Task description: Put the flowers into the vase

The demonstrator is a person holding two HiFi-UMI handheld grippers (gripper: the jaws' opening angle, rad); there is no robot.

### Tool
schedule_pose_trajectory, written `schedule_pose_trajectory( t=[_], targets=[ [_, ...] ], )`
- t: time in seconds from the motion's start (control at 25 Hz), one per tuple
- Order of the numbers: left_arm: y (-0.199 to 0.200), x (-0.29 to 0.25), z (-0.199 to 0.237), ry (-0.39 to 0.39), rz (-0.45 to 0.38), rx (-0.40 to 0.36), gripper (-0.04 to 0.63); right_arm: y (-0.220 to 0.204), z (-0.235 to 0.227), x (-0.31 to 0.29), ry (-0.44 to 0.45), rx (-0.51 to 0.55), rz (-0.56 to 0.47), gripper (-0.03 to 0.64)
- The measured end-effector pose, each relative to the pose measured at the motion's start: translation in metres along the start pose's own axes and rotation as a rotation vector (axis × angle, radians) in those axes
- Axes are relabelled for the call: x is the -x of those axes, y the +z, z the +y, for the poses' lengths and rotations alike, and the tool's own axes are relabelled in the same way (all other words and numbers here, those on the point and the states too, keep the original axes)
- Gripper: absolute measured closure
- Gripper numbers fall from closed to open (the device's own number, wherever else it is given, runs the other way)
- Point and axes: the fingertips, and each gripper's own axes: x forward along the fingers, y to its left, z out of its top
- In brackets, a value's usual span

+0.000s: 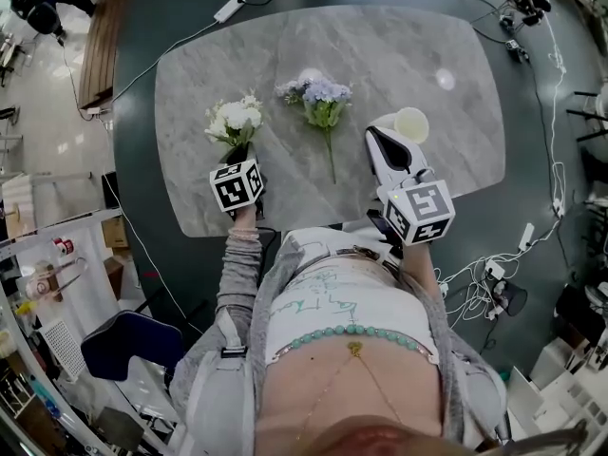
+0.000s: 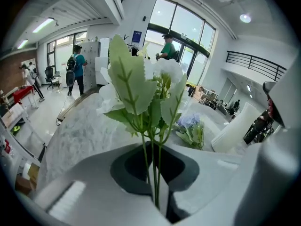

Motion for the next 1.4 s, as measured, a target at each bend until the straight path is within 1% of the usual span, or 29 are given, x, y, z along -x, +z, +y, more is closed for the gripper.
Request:
schedule_pose_trajectory(
  t=[0.4,0.56,0.92,1.24,1.4],
  targets=[
    [0.050,0.038,-0.039,-0.060,-0.155,0.017,0.583,0.009,-0.003,0.006,0.021,-0.001,-0.024,0.592],
    [0.072,0.054,-0.055,-0.062,-0.213,-0.019,0.584,0.013,-0.007,0.008,0.036,0.000,-0.032,0.592],
    [0.112,0.086,-0.086,-0.084,-0.327,-0.070,0.583,0.021,-0.010,0.009,0.070,0.008,-0.054,0.592],
    [0.152,0.119,-0.117,-0.109,-0.444,-0.095,0.584,0.035,-0.017,0.014,0.094,0.015,-0.079,0.592],
    [0.164,0.132,-0.131,-0.131,-0.489,-0.110,0.584,0.043,-0.016,0.014,0.103,0.024,-0.100,0.592]
  ],
)
